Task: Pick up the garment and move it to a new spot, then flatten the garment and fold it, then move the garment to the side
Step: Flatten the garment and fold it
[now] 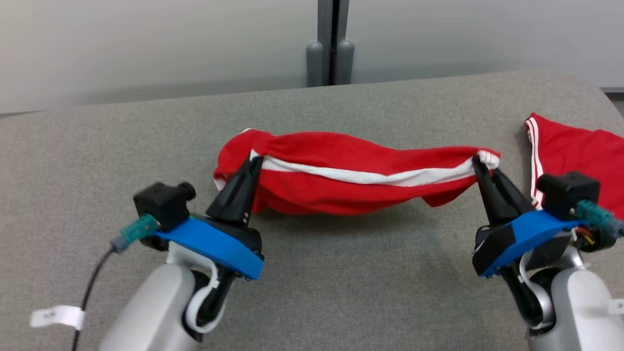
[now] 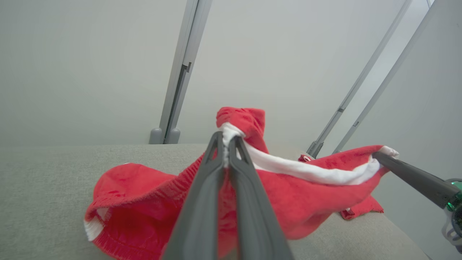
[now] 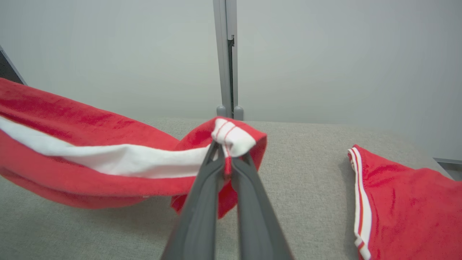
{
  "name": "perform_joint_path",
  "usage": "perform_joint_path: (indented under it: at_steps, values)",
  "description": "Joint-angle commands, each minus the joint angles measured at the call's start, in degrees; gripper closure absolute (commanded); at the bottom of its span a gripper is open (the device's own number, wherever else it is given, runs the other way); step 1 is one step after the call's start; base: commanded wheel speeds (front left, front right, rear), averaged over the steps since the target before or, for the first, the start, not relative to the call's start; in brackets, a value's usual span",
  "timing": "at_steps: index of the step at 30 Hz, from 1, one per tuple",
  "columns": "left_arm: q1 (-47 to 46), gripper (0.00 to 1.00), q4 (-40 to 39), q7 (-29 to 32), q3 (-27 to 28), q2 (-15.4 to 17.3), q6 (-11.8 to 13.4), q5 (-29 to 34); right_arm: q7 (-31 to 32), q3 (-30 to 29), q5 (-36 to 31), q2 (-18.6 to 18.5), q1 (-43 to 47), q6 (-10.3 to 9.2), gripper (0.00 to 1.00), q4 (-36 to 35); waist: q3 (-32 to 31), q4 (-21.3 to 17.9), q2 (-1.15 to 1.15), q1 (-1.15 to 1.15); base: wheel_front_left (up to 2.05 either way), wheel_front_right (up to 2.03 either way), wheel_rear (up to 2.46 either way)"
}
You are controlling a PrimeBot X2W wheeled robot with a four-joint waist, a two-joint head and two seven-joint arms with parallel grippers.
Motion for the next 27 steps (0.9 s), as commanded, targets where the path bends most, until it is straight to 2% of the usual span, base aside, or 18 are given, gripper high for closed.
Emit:
perform_joint_path:
  at_steps: [1,4,7,11,14,17,22,27]
  values:
    - [-0.45,1.00,-1.57,1.40,0.57,1.26,-0.26,-0.63,0.96,0.43,0.67,-0.58,-0.49,0.01,1.00,-1.26,0.39,-0.10,0.00,0.02,0.00,0.00,0.00]
    - [-3.90,1.00,-7.69,7.26,1.82,4.59,0.44,-1.97,3.97,1.58,2.62,-2.44,-4.29,0.01,1.00,-4.44,2.30,-0.46,0.00,0.02,0.00,0.00,0.00]
    - [-8.38,1.00,-10.20,12.31,2.69,7.55,1.82,-0.93,4.15,2.31,4.55,-3.52,-10.47,0.01,1.00,-3.15,4.92,-1.00,0.00,0.02,0.00,0.00,0.00]
    - [-17.50,1.00,-8.86,15.97,3.38,10.93,3.24,2.93,2.28,3.69,6.67,-4.16,-21.09,0.01,1.00,1.59,8.86,-1.50,0.00,0.02,0.00,0.00,0.00]
    - [-24.58,1.00,-4.19,16.55,3.14,11.99,3.44,6.39,-2.66,4.64,8.45,-3.68,-29.53,0.01,1.00,6.08,10.93,-1.87,0.00,0.02,0.00,0.00,0.00]
    - [-31.44,1.00,1.08,14.26,4.62,11.83,4.12,8.34,-9.38,5.20,8.90,-3.07,-37.51,0.00,1.00,12.25,12.05,-2.64,0.00,0.02,0.00,0.00,0.00]
    - [-39.10,1.00,7.21,5.02,7.64,9.67,5.54,9.57,-20.76,6.07,6.58,-2.53,-47.43,-0.02,1.00,22.28,12.44,-3.19,0.00,0.02,0.00,0.00,0.00]
    - [-43.01,1.00,9.74,-3.03,8.80,8.39,5.34,11.05,-25.12,5.39,3.29,-3.14,-53.15,-0.05,1.00,26.91,13.78,-3.30,0.00,0.02,0.00,0.00,0.00]
